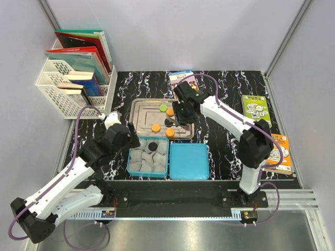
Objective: Pack the cookies
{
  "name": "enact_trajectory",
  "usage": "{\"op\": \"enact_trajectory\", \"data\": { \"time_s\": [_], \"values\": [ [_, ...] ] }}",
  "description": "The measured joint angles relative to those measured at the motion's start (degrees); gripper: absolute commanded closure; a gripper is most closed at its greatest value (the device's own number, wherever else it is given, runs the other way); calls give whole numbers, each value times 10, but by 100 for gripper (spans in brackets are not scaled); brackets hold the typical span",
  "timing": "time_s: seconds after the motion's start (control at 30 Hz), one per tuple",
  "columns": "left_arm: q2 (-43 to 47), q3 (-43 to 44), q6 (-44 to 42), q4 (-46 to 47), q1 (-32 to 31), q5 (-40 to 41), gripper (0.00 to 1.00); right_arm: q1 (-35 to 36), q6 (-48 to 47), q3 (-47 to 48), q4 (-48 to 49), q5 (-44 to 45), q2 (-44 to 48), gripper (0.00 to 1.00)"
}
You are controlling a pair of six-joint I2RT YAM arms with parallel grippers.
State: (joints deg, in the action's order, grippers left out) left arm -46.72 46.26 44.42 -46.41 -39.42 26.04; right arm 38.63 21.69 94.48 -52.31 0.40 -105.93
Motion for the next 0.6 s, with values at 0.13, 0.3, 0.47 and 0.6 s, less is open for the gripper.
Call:
{"op": "enact_trajectory", "data": {
  "time_s": [0.13,0.3,0.47,0.6],
  "values": [
    [0,0,0,0,0,0,1,-9,-3,13,6,-12,-23,47],
    [0,0,0,0,0,0,1,-13,-3,22,9,-21,-28,47],
    [-3,0,0,2,0,0,1,-13,-3,23,16,-36,-29,46],
    [-8,0,0,4,0,0,1,-13,-2,22,22,-46,-29,46]
  ]
}}
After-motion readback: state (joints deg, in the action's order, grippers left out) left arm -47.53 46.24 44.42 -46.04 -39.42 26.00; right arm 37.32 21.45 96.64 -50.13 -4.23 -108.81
